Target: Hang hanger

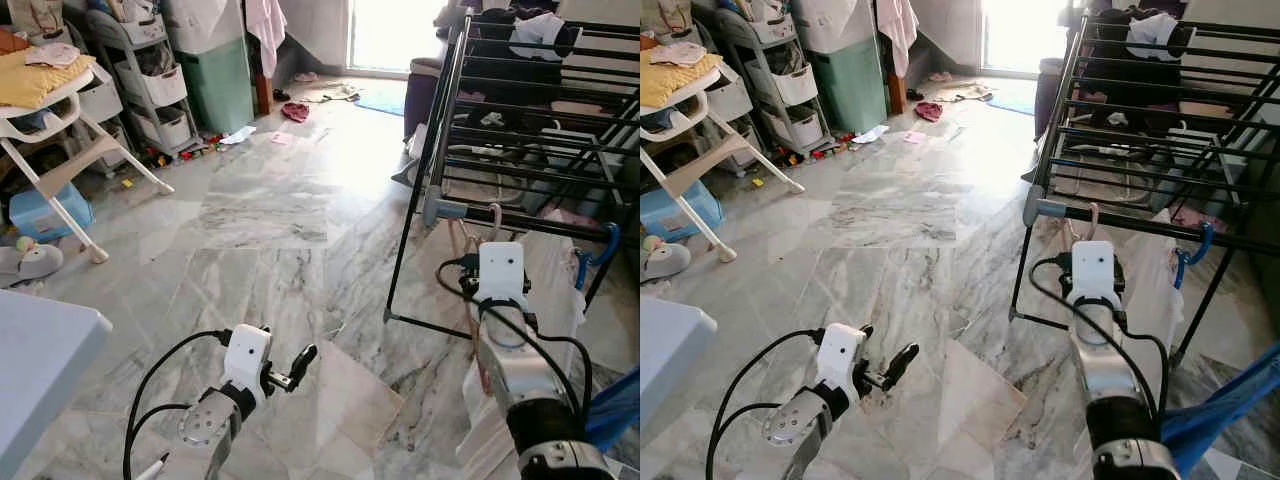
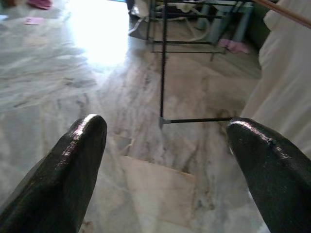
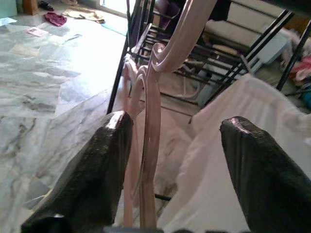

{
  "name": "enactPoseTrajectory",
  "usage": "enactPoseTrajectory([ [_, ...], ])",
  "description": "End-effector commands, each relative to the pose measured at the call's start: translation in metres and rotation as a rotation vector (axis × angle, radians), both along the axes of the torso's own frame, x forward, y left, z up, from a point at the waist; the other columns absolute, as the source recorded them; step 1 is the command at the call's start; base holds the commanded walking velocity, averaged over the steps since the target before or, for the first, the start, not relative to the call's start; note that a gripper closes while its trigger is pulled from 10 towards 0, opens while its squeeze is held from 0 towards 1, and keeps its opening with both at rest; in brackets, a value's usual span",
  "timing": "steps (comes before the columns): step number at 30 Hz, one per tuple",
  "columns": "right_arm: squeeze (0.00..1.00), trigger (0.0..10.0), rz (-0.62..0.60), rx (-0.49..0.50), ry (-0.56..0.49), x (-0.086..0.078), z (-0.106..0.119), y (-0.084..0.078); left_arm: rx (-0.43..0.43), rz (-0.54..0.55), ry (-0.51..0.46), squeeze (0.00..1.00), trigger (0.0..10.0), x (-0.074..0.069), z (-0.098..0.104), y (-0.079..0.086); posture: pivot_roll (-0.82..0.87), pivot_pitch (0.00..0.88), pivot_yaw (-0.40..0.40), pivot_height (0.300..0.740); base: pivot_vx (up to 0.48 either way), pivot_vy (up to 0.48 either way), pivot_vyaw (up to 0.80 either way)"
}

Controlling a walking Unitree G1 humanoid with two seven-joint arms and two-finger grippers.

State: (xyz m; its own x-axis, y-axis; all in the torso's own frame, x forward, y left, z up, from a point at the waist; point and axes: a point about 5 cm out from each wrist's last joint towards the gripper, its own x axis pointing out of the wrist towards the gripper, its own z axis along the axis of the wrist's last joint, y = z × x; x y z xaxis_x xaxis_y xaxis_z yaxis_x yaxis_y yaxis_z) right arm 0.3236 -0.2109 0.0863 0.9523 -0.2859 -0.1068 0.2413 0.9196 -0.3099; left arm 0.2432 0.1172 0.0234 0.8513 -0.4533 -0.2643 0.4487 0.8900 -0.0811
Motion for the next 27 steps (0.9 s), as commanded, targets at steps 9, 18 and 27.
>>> enactPoseTrajectory([
  [9,1.00,10.0,0.043,-0.146,-0.087,-0.028,-0.002,-0.001,0.092,0.213,-0.069,0.00,10.0,0.007,0.005,0.022,-0.06,0.000,0.025,0.740,0.000,0.000,0.00],
  [18,1.00,10.0,0.185,-0.131,-0.126,-0.041,0.005,0.012,0.151,0.399,-0.126,0.00,10.0,-0.001,0.016,0.039,-0.03,0.000,-0.003,0.740,0.000,0.000,0.00],
  [27,1.00,10.0,0.278,-0.097,-0.123,-0.059,0.006,0.033,0.184,0.450,-0.129,0.00,10.0,-0.008,0.029,0.043,-0.02,0.000,-0.001,0.740,0.000,0.000,0.00],
])
